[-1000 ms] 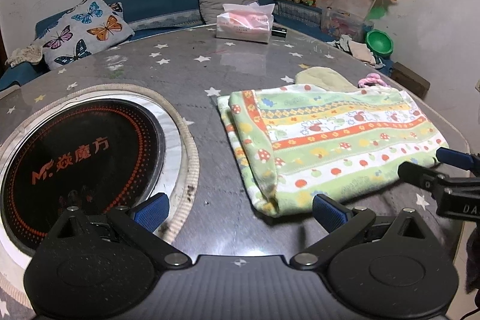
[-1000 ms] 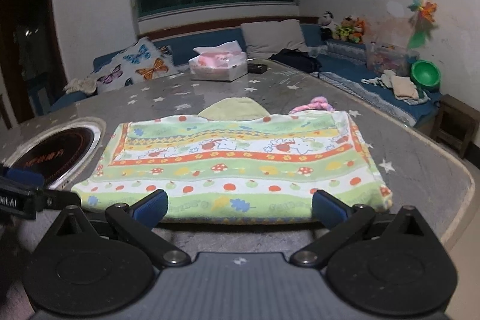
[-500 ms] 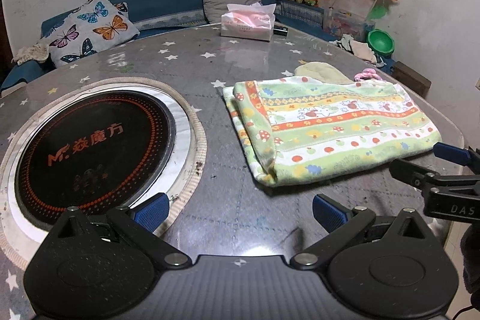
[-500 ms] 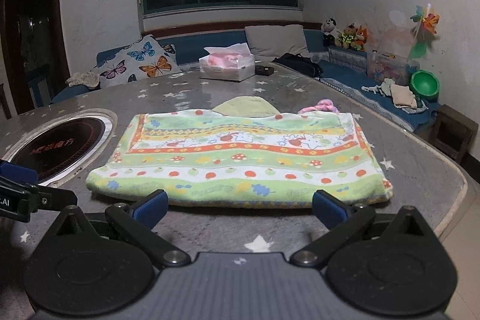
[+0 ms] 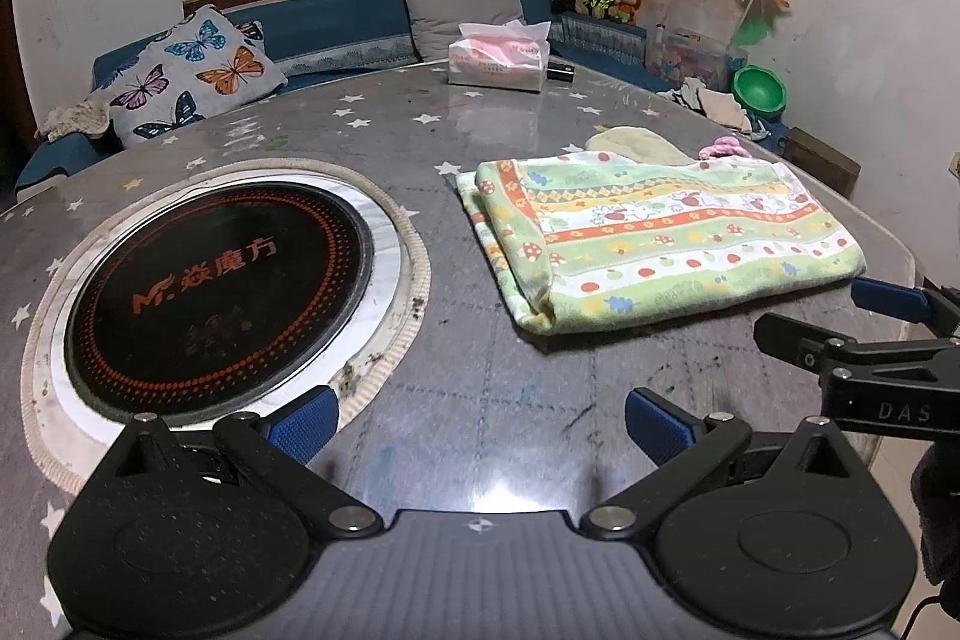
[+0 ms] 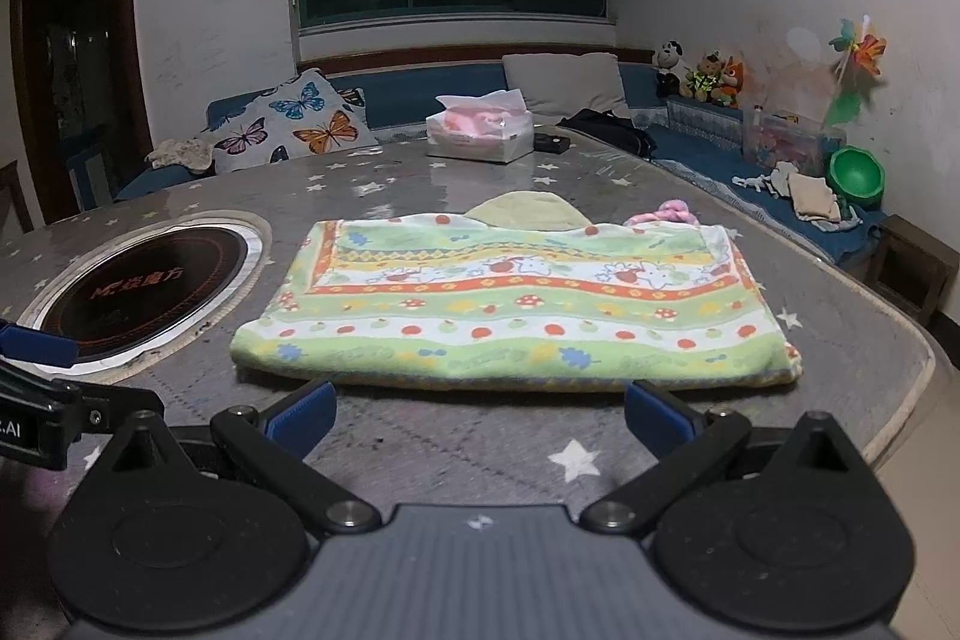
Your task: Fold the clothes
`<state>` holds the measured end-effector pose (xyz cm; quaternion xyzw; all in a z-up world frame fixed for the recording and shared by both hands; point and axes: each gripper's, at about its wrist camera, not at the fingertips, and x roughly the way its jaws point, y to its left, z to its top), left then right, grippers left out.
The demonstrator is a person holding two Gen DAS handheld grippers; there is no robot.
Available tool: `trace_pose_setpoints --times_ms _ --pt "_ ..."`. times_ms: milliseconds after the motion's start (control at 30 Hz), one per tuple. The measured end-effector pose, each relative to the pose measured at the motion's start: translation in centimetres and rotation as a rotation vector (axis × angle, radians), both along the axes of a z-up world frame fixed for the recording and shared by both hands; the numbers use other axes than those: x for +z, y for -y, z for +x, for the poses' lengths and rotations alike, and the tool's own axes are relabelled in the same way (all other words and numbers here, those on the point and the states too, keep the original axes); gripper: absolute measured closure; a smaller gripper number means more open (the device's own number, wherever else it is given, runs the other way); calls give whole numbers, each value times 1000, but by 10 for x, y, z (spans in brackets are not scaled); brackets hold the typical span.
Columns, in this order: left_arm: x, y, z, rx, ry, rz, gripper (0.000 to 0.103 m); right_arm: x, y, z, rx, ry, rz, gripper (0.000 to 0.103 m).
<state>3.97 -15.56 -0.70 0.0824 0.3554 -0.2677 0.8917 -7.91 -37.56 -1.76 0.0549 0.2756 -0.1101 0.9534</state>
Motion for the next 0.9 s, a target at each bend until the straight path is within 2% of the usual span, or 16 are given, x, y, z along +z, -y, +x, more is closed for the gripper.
trace_pose_setpoints --times_ms 467,900 --pt "-8 -9 -20 -3 -1 5 0 -4 -14 -13 6 -35 -18 0" --pt "-10 -7 -36 -18 4 11 0 -5 -20 -24 16 -33 -4 0"
